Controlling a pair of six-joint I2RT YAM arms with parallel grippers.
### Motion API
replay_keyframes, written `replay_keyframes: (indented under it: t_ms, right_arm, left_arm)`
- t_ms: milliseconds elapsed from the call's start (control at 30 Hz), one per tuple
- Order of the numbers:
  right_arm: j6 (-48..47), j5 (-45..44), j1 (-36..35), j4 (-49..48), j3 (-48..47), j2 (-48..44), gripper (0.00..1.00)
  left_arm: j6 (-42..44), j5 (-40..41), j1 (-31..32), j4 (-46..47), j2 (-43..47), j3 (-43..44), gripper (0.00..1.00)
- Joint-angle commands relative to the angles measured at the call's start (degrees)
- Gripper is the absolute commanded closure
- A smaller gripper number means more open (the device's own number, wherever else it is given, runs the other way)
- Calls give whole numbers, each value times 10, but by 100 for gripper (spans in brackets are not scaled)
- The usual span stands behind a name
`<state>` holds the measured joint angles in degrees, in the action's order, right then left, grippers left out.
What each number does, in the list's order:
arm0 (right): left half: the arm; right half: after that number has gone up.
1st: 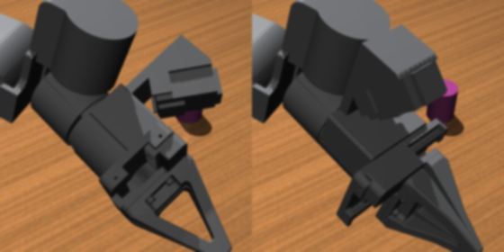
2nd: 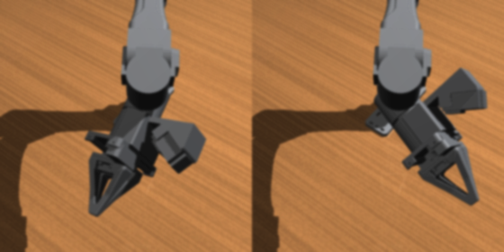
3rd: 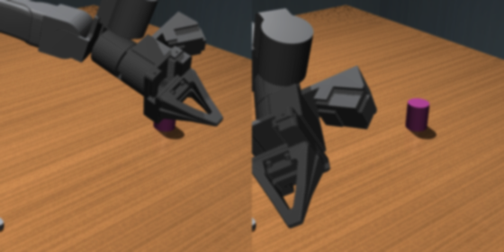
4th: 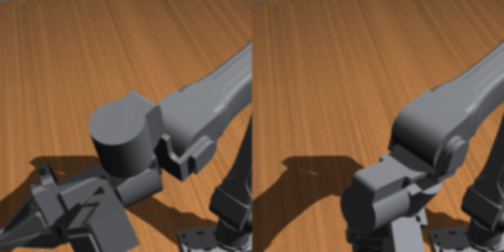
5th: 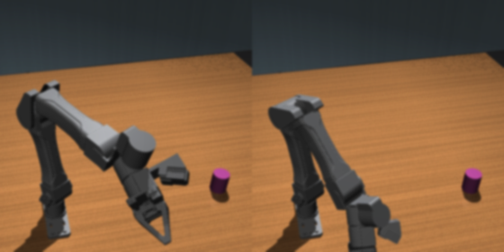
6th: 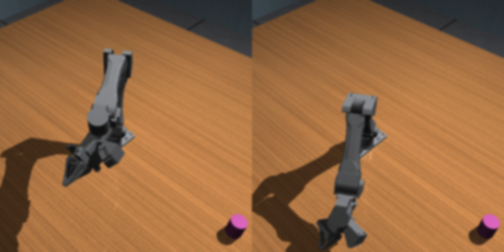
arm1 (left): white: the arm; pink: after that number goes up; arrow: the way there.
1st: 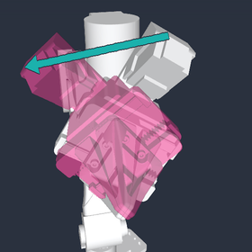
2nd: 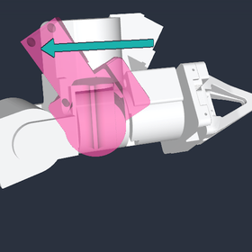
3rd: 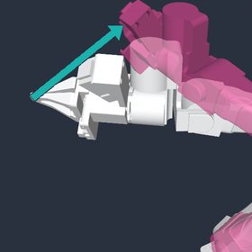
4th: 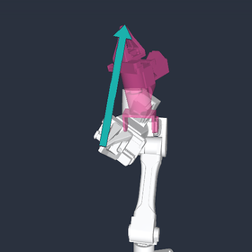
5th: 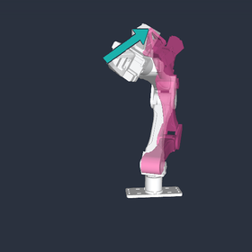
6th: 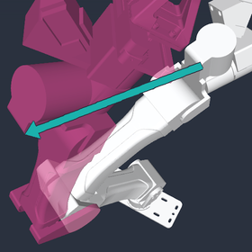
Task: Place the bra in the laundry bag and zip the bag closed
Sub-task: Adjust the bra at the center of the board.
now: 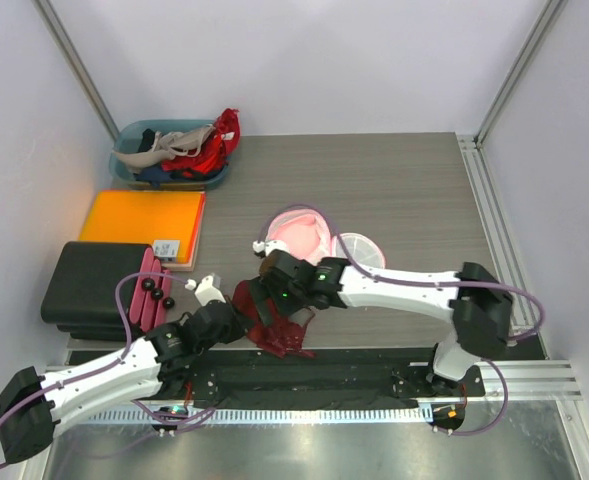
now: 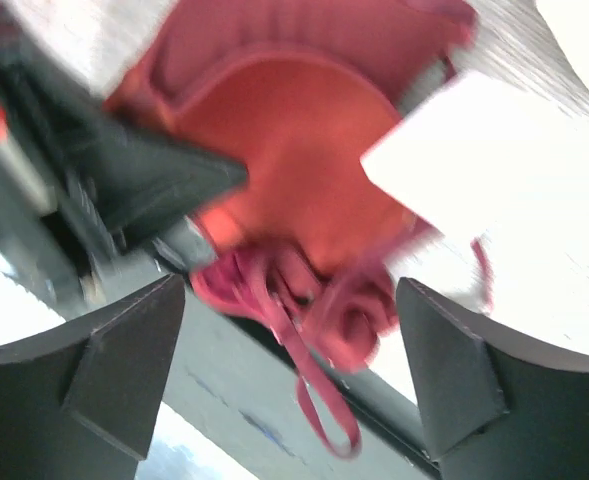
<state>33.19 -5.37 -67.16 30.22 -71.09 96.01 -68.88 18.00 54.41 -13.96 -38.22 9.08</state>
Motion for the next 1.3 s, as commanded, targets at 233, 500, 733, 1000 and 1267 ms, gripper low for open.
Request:
replay_keyframes:
  t_ms: [233,500,733,1000,1267]
  right_arm:
    - [-42,92,-3,-299,349,-258,0]
    - [-24,-99,-125,-477,427,-218,0]
    - [-11,-283,-218,-480,371,-98,4]
    - [-28,-408,-245,-421,296,-26,29]
    - [-55,-416,-243,-393,275,-60,72]
  left_arm:
    - [-37,19,3,-8,24,1,100]
    - [-60,34,3,-31,38,-1,100]
    - [-68,34,3,-29,22,2,100]
    - [-64,18,3,-18,11,-1,100]
    - [-53,16,3,-28,30,-7,100]
